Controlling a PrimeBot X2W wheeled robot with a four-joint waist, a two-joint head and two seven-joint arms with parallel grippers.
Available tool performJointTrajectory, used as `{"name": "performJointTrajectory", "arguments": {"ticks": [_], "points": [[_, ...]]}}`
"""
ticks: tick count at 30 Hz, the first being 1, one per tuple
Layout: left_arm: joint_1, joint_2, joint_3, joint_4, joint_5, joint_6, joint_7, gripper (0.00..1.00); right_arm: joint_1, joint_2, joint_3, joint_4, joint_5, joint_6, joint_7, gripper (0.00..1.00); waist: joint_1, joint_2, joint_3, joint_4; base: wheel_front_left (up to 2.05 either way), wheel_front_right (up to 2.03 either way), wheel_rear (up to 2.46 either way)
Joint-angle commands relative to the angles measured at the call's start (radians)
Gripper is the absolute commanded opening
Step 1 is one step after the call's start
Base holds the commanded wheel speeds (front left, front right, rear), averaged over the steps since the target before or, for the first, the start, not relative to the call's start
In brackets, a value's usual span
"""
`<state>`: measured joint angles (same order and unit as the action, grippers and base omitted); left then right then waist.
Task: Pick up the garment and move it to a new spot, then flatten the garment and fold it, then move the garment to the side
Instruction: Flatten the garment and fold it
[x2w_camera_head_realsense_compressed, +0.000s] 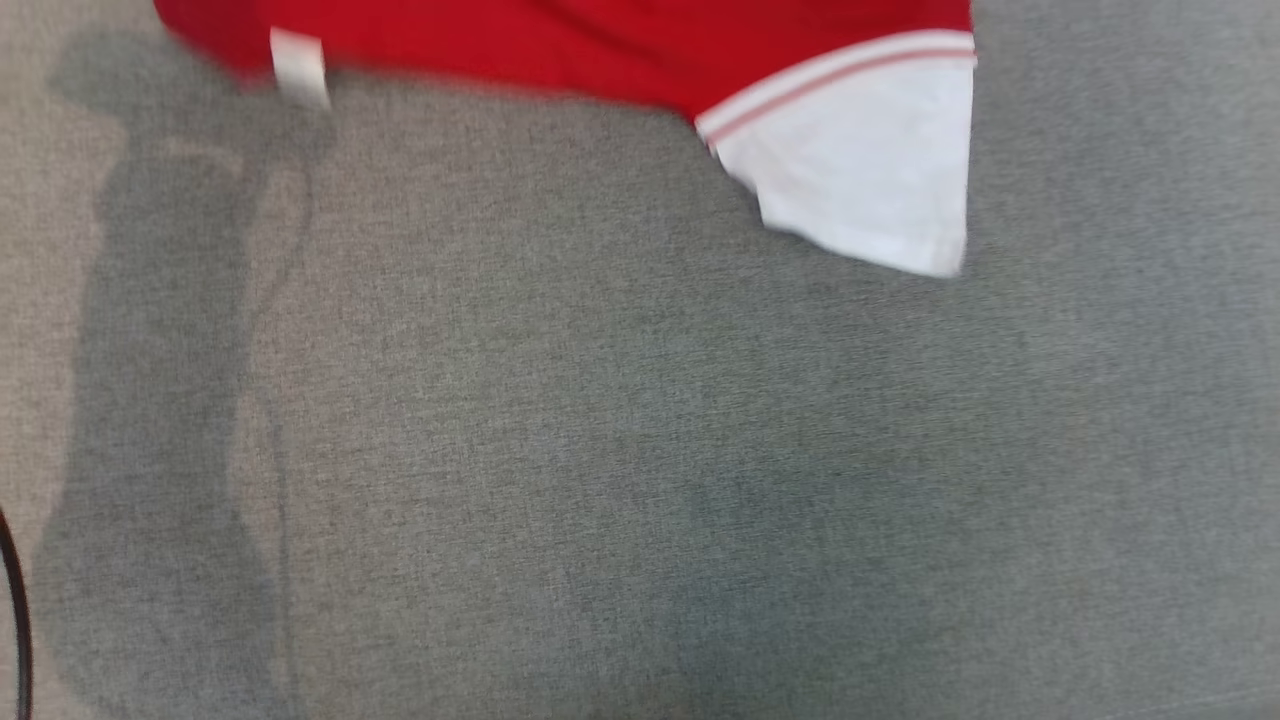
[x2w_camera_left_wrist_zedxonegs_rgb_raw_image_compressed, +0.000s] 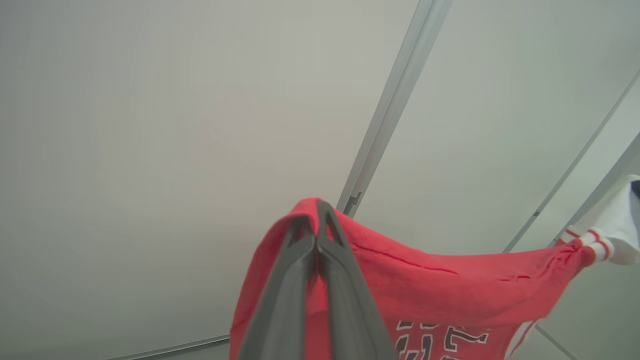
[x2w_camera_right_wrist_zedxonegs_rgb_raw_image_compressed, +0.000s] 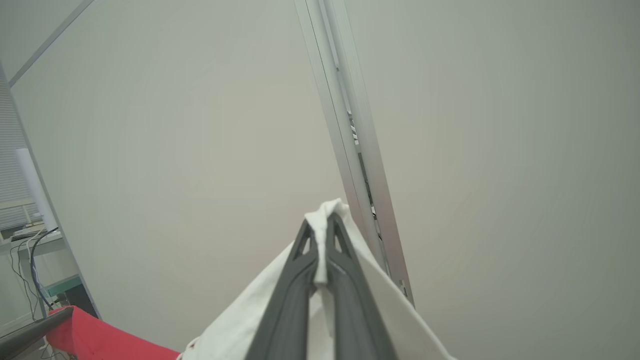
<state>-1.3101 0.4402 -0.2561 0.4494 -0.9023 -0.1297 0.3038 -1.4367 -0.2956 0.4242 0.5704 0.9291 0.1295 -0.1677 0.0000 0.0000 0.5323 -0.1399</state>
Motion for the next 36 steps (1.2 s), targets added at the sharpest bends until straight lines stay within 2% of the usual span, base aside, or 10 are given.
{"name": "performJointTrajectory", "arguments": {"ticks": [1,11,18,24,29,36], "points": [[-0.021,0.002,-0.002,0.01,-0.003,-0.001,-0.006,0.0,-0.016,-0.004,0.005,0.008,-0.006,0.002,-0.005,0.0,0.0,0.0,0.025,0.011,0.0,0.0,0.0],[-0.349,-0.018,-0.097,0.271,0.015,-0.001,-0.103,0.0,-0.385,-0.001,0.031,0.209,-0.034,0.003,-0.075,0.0,0.0,0.0,0.083,0.048,0.0,0.0,0.0],[-0.484,-0.055,-0.116,0.414,-0.001,-0.001,-0.179,0.0,-0.542,0.024,0.014,0.301,-0.059,0.002,-0.097,0.0,0.0,0.0,0.098,0.058,0.0,0.0,0.0],[-0.491,-0.054,-0.176,0.458,-0.036,-0.001,-0.171,0.0,-0.516,0.056,0.062,0.31,-0.064,0.003,-0.099,0.0,0.0,0.0,0.113,0.047,0.0,0.0,0.0],[-0.457,-0.044,-0.248,0.481,-0.056,-0.001,-0.121,0.0,-0.482,0.046,0.134,0.317,-0.044,0.003,-0.097,0.0,0.0,0.0,0.125,0.036,0.0,0.0,0.0],[-0.349,-0.003,-0.353,0.472,-0.108,-0.001,-0.056,0.0,-0.368,0.005,0.307,0.283,-0.019,0.002,-0.069,0.0,0.0,0.0,0.079,0.019,0.0,0.0,0.0]]}}
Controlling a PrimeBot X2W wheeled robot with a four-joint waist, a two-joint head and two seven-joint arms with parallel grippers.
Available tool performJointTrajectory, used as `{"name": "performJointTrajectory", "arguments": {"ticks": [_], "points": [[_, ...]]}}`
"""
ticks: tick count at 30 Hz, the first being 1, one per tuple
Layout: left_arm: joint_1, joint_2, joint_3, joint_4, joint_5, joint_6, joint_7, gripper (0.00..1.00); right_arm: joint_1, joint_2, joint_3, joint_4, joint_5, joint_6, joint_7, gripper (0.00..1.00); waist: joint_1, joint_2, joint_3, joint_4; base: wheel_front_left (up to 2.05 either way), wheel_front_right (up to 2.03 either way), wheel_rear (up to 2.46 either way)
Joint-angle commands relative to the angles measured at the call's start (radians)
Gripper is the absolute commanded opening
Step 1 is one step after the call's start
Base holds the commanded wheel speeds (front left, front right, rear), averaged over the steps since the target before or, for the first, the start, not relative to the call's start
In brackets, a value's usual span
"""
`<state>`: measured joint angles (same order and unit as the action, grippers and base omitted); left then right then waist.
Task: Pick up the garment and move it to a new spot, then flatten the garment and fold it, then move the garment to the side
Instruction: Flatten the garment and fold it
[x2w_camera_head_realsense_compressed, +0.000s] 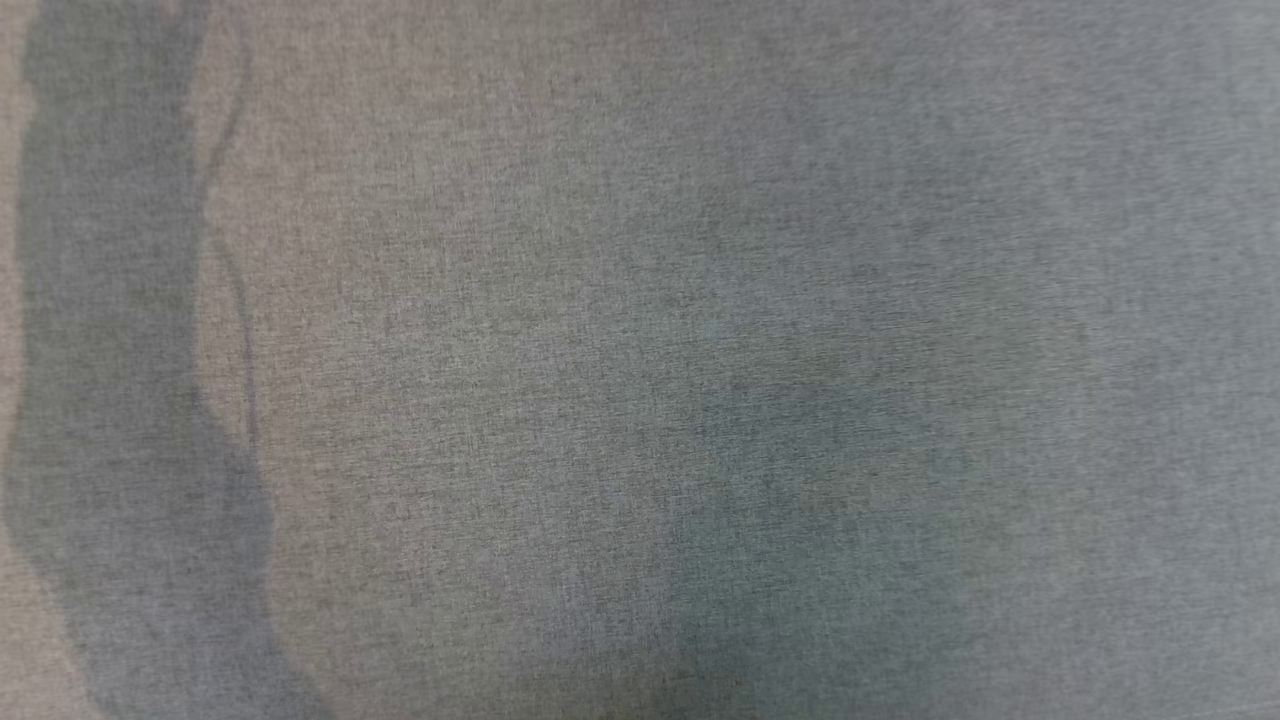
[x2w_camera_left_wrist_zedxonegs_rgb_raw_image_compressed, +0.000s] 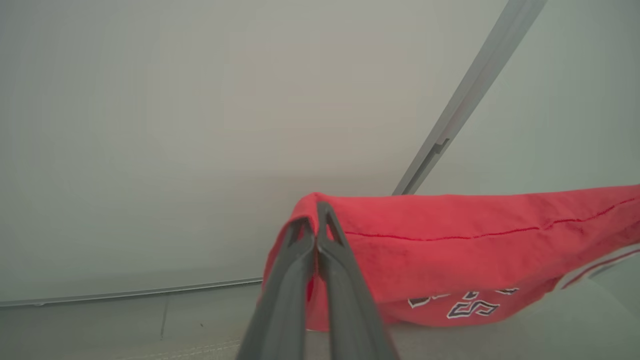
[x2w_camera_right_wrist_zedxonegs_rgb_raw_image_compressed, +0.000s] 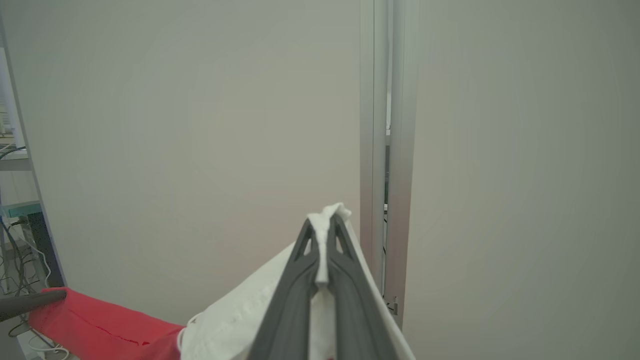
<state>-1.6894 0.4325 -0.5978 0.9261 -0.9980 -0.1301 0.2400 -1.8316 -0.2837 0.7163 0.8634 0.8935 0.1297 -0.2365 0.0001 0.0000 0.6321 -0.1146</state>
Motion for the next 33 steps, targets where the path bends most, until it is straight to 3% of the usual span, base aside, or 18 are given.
{"name": "performJointTrajectory", "arguments": {"ticks": [1,9,16,25,33], "points": [[0.054,0.01,-0.026,-0.009,-0.024,-0.001,0.019,0.0,0.057,-0.014,0.037,-0.02,0.029,0.002,0.005,0.0,-0.0001,0.0,-0.037,-0.008,0.0,0.0,0.0],[0.232,0.064,-0.102,-0.083,-0.129,-0.001,0.104,0.0,0.238,-0.064,0.181,-0.09,0.12,0.002,0.053,0.0,-0.0001,0.0,-0.147,-0.019,0.0,0.0,0.0],[0.488,0.131,-0.144,-0.238,-0.25,-0.001,0.124,0.0,0.461,-0.131,0.304,-0.199,0.255,0.002,0.115,0.0,-0.0001,0.0,-0.279,-0.023,0.0,0.0,0.0],[0.769,0.197,-0.173,-0.398,-0.324,-0.001,0.095,0.0,0.69,-0.224,0.391,-0.303,0.373,0.002,0.197,0.0,-0.0001,0.0,-0.397,-0.028,0.0,0.0,0.0],[1.025,0.279,-0.194,-0.631,-0.341,0.059,0.042,0.0,0.913,-0.337,0.458,-0.436,0.416,0.002,0.208,0.0,-0.0001,0.0,-0.471,-0.024,0.0,0.0,0.0]]}}
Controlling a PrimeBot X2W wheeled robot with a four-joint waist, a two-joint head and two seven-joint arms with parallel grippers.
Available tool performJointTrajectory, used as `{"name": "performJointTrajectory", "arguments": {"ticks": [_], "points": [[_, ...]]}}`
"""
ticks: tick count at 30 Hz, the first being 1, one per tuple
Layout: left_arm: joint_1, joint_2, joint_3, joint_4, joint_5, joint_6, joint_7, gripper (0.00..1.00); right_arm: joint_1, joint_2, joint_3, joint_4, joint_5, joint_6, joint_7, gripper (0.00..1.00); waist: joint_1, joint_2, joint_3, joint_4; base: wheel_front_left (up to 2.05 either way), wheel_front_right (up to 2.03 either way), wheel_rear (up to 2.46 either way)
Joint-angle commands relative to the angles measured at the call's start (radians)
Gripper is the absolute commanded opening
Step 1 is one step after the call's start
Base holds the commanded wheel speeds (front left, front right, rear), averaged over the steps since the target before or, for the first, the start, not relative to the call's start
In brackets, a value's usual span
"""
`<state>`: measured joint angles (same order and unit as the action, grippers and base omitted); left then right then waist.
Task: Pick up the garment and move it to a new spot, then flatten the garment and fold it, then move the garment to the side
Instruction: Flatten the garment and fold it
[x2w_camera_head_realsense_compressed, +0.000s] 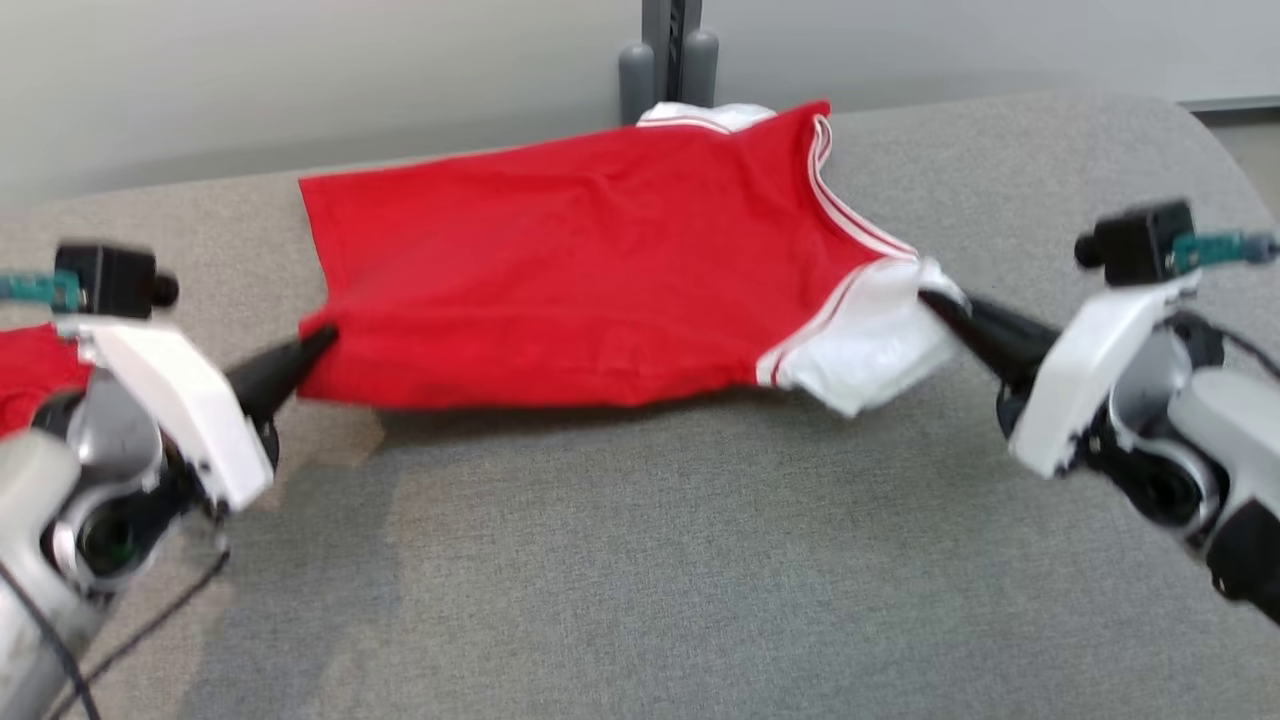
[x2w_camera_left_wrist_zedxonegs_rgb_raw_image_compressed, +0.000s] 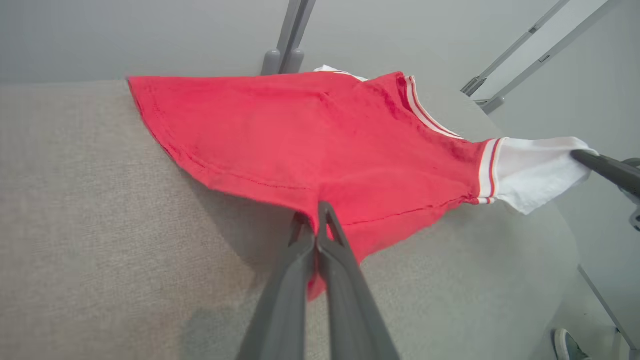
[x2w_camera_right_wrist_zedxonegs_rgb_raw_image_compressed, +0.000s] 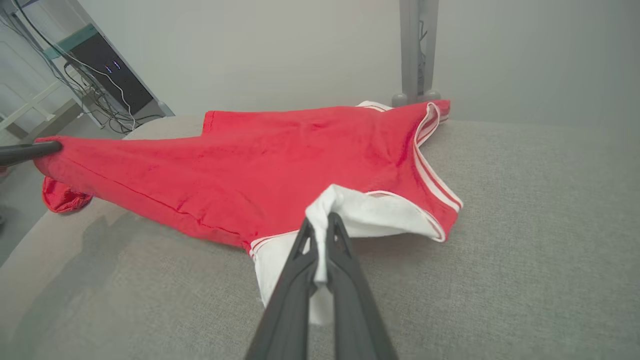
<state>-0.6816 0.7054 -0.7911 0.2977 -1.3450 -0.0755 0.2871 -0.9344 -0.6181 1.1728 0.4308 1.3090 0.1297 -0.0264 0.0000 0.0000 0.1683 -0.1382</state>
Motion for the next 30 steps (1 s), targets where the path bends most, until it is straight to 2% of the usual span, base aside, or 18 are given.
{"name": "performJointTrajectory", "arguments": {"ticks": [1,6,13,14,21,26,30], "points": [[0.044,0.018,-0.003,-0.031,0.009,0.017,-0.018,0.0,0.035,-0.02,0.006,-0.018,-0.003,0.002,0.003,0.0,0.0,0.0,-0.014,-0.003,0.0,0.0,0.0],[0.196,0.075,-0.004,-0.166,0.006,0.096,-0.09,0.0,0.139,-0.09,0.012,-0.104,0.011,0.002,0.045,0.0,0.0,0.0,-0.046,-0.015,0.0,0.0,0.0],[0.373,0.153,-0.02,-0.352,0.021,0.205,-0.159,0.0,0.3,-0.213,-0.035,-0.237,0.061,0.002,0.08,0.0,0.0,0.0,-0.08,-0.011,0.0,0.0,0.0],[0.373,0.153,-0.02,-0.352,0.021,0.205,-0.159,0.0,0.3,-0.213,-0.035,-0.237,0.061,0.002,0.08,0.0,0.0,0.0,-0.08,-0.011,0.0,0.0,0.0],[0.481,0.204,-0.061,-0.475,0.04,0.288,-0.167,0.0,0.458,-0.322,-0.097,-0.365,0.1,0.002,0.058,0.0,0.0,0.0,-0.089,0.004,0.0,0.0,0.0],[0.546,0.214,-0.071,-0.544,0.013,0.338,-0.179,0.0,0.569,-0.382,-0.123,-0.439,0.127,0.002,0.063,0.0,0.0,0.0,-0.093,0.007,0.0,0.0,0.0],[0.587,0.219,-0.071,-0.577,-0.008,0.357,-0.187,0.0,0.636,-0.423,-0.135,-0.481,0.139,0.002,0.09,0.0,0.0,0.0,-0.092,0.003,0.0,0.0,0.0]]}}
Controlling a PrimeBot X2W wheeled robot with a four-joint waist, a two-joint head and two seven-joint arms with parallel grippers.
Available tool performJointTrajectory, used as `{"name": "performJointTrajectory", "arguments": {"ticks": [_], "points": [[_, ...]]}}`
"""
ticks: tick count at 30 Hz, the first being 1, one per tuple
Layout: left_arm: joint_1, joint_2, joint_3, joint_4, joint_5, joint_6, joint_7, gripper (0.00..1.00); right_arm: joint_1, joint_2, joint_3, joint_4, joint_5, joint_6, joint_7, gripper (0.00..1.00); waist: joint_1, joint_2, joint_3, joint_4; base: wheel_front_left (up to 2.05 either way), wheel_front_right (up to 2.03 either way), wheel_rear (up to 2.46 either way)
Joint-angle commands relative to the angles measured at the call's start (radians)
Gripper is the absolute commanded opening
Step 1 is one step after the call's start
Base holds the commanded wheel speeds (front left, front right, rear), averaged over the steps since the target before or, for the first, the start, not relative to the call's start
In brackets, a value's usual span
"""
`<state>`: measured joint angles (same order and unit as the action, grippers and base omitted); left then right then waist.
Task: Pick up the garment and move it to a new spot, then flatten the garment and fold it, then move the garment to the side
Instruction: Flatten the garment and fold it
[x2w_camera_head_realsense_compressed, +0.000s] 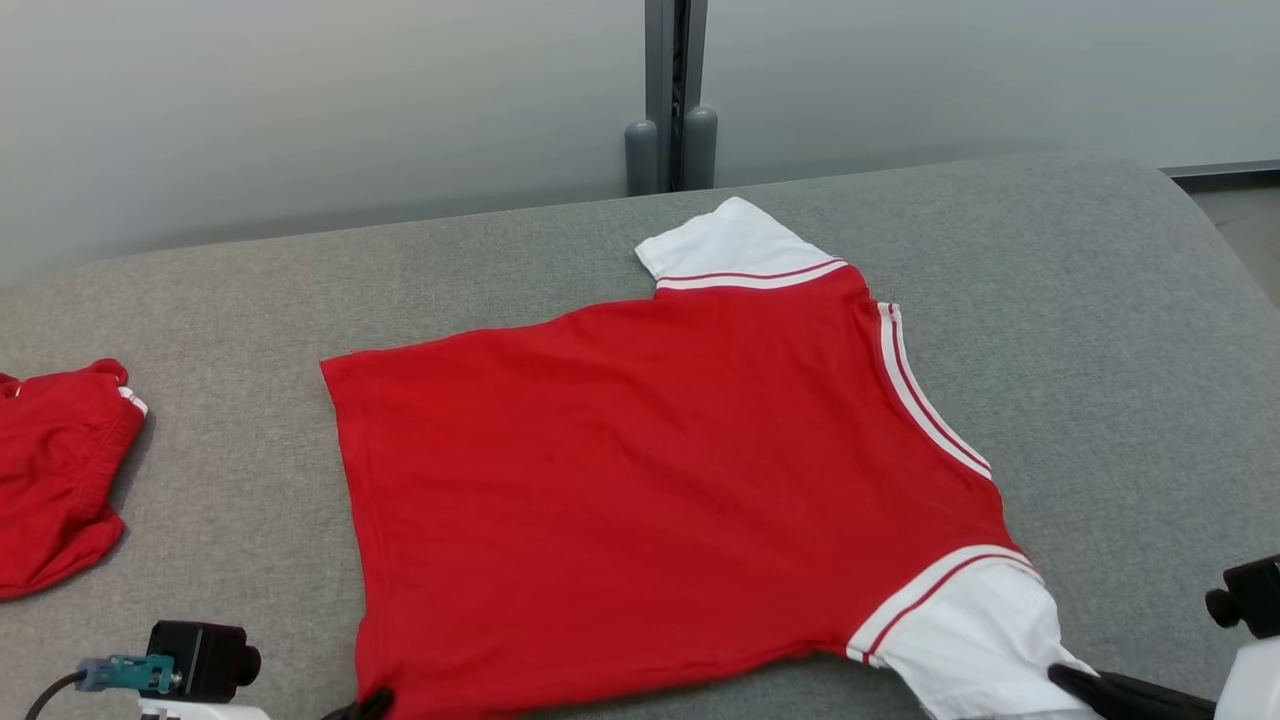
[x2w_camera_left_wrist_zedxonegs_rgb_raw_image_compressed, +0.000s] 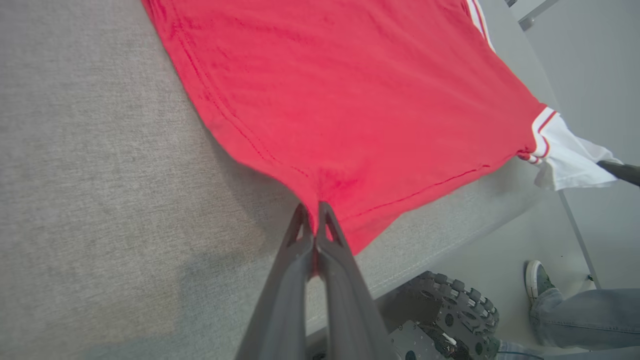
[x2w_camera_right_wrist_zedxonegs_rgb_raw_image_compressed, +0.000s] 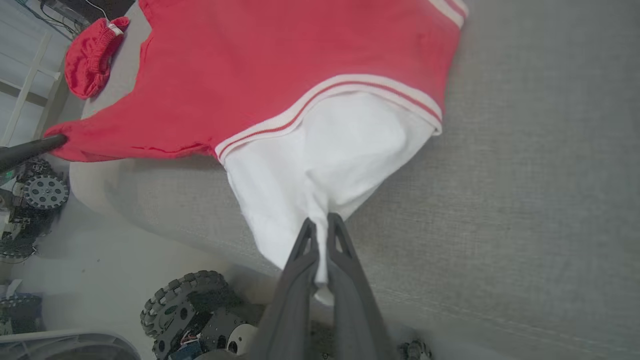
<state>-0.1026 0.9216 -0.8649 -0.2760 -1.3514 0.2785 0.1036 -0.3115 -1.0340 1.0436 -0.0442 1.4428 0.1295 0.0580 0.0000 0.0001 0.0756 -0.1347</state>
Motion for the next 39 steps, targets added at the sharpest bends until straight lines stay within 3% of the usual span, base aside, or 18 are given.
{"name": "performJointTrajectory", "arguments": {"ticks": [1,12,23,30,39], "points": [[0.013,0.008,-0.001,-0.005,-0.002,0.007,0.0,0.0,0.019,-0.013,-0.013,-0.014,0.006,0.003,0.013,0.0,0.0,-0.0001,0.001,-0.002,0.0,0.0,0.0],[-0.019,-0.004,-0.005,0.013,0.005,0.018,0.026,0.0,0.045,0.013,-0.108,-0.018,-0.015,0.003,0.08,0.0,0.0,-0.0001,-0.011,0.007,0.0,0.0,0.0],[-0.139,0.016,-0.007,0.074,-0.075,-0.069,0.231,0.0,-0.052,0.107,-0.182,0.073,-0.022,0.003,0.269,0.0,0.0,-0.0001,0.013,0.034,0.0,0.0,0.0],[-0.269,-0.017,-0.019,0.163,-0.112,-0.14,0.392,0.0,-0.157,0.219,-0.213,0.189,-0.049,0.003,0.421,0.0,0.0,-0.0001,0.043,0.045,0.0,0.0,0.0],[-0.373,-0.065,0.0,0.328,-0.191,-0.201,0.52,0.0,-0.24,0.3,-0.268,0.362,-0.045,0.003,0.524,0.0,0.0,-0.0001,0.059,0.045,0.0,0.0,0.0]]}}
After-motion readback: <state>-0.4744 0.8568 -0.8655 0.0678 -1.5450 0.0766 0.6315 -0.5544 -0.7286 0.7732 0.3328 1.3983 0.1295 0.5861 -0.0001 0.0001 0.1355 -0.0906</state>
